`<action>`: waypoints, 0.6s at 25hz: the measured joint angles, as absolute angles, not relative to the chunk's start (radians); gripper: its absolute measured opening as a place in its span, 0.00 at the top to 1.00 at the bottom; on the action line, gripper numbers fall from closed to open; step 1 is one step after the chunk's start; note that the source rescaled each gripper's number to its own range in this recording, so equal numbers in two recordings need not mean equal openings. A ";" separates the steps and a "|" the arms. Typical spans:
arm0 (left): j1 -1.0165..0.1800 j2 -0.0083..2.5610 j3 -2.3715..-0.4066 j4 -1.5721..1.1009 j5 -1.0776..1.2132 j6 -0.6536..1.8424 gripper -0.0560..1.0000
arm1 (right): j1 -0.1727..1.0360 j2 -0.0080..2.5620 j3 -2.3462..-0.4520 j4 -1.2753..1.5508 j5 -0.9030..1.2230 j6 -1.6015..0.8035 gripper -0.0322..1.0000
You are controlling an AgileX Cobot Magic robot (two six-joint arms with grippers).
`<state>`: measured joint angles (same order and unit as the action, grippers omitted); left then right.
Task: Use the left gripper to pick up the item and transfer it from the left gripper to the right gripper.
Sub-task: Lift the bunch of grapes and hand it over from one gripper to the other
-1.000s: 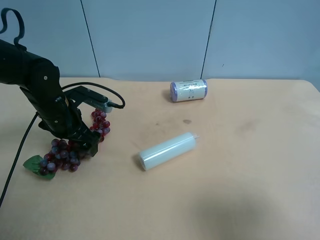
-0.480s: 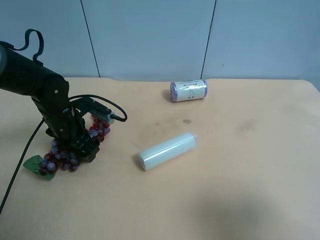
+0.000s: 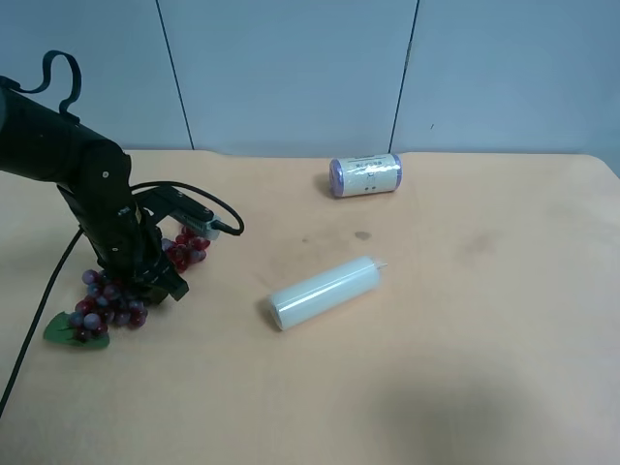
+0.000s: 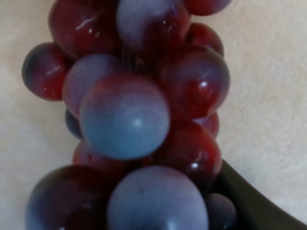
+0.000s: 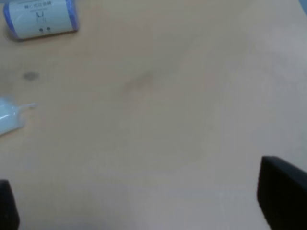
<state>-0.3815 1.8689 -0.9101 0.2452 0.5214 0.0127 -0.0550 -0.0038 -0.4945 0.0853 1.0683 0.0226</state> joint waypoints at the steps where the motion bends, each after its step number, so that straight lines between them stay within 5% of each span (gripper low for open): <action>1: -0.382 1.848 -0.910 0.252 0.530 0.013 0.90 | -0.055 -0.004 -0.494 0.085 1.068 0.023 0.00; 15: -0.386 1.448 -0.964 0.194 0.801 0.035 0.92 | -0.055 -0.004 -0.494 0.085 1.068 0.023 0.00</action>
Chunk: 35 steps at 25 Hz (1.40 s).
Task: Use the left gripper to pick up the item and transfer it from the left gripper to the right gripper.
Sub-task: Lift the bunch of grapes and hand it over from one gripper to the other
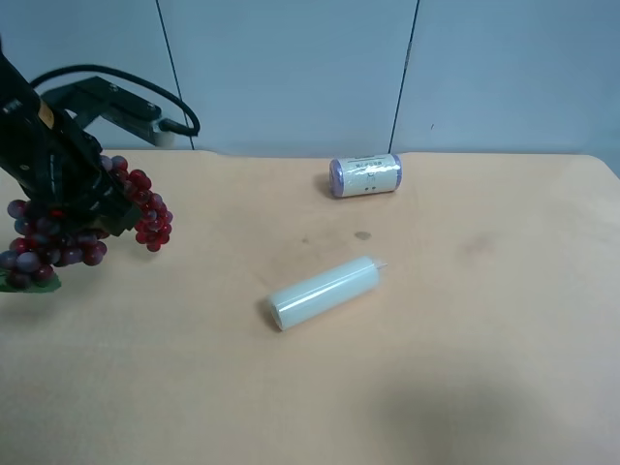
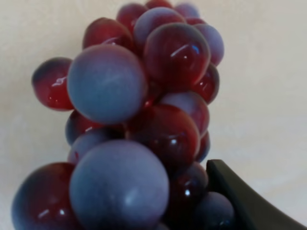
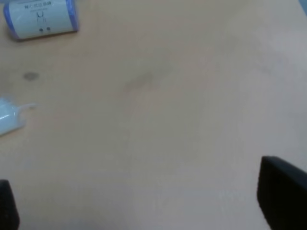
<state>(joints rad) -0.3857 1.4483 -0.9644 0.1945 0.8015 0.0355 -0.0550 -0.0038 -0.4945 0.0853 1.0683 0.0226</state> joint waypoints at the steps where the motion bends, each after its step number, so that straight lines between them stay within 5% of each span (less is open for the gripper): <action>1: -0.394 1.427 -0.981 0.183 0.833 0.046 0.92 | -0.055 -0.004 -0.494 0.085 1.068 0.023 0.00; 10: -0.588 1.358 -1.116 0.153 1.053 0.067 0.93 | -0.055 -0.004 -0.494 0.085 1.068 0.023 0.00; 23: -0.954 1.381 -1.135 0.145 0.956 0.068 0.93 | -0.055 -0.004 -0.494 0.085 1.068 0.023 0.00; 35: -1.046 1.496 -1.135 0.141 0.830 0.123 0.93 | -0.055 -0.004 -0.494 0.085 1.068 0.023 0.00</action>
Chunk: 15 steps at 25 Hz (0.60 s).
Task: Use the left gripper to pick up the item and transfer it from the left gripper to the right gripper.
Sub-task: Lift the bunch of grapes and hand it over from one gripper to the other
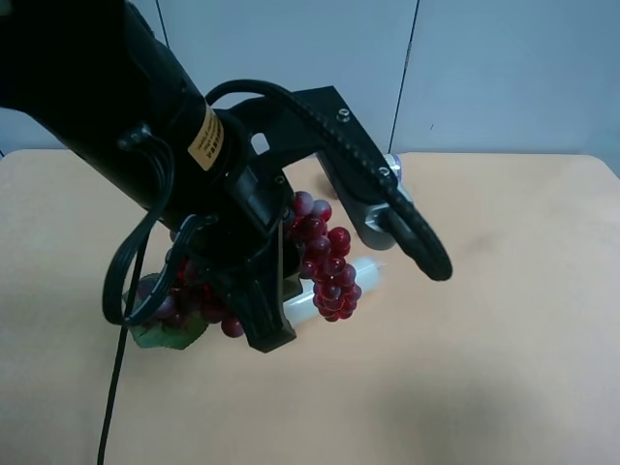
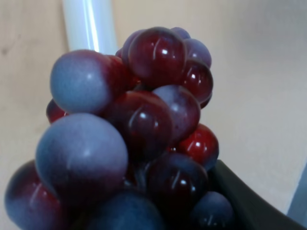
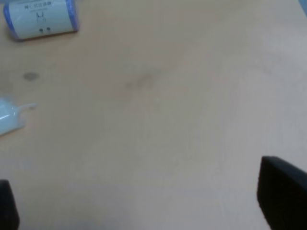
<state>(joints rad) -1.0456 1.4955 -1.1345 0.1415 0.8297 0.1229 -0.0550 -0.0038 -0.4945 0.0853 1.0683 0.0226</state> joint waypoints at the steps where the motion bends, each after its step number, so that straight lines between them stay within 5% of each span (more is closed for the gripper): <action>1: -1.047 1.498 -1.135 0.141 0.822 0.133 0.93 | -0.055 -0.004 -0.494 0.085 1.068 0.023 0.00; 15: -1.047 1.505 -1.141 0.130 0.780 0.214 0.93 | -0.055 0.083 -0.518 0.273 1.057 -0.207 0.00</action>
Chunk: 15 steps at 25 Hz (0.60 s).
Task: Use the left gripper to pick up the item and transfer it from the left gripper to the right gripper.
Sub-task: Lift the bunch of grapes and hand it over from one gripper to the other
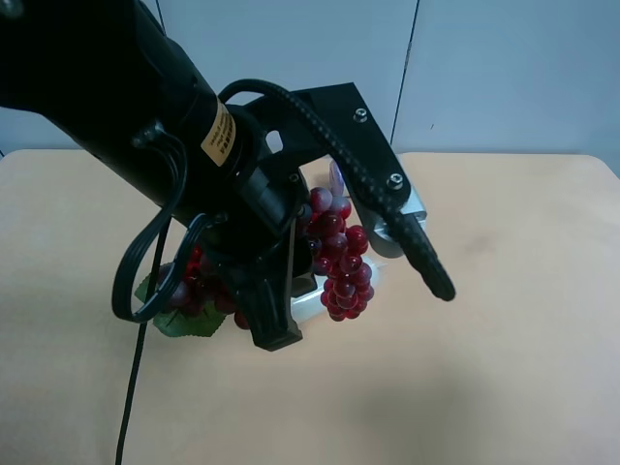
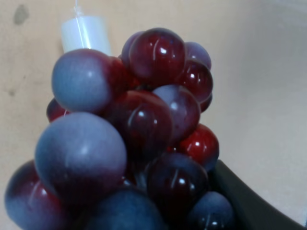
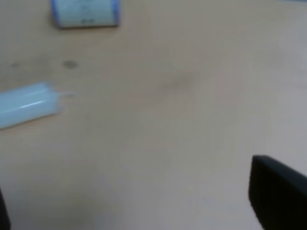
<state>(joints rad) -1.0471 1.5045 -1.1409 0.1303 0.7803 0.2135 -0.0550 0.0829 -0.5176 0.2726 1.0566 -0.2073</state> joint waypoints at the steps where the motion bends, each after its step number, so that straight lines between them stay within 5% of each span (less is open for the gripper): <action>1: -1.047 1.505 -1.141 0.130 0.780 0.216 0.93 | -0.055 0.125 -0.534 0.300 1.043 -0.254 0.00; 7: -1.047 1.505 -1.141 0.130 0.780 0.216 0.93 | 0.026 0.380 -0.592 0.455 0.889 -0.447 0.00; 15: -1.047 1.505 -1.141 0.130 0.780 0.232 0.94 | 0.342 0.717 -0.646 0.533 0.756 -0.720 0.00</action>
<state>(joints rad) -1.0471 1.5045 -1.1409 0.1300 0.7803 0.2315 0.3416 0.7167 -0.6456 0.5327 0.7559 -0.7196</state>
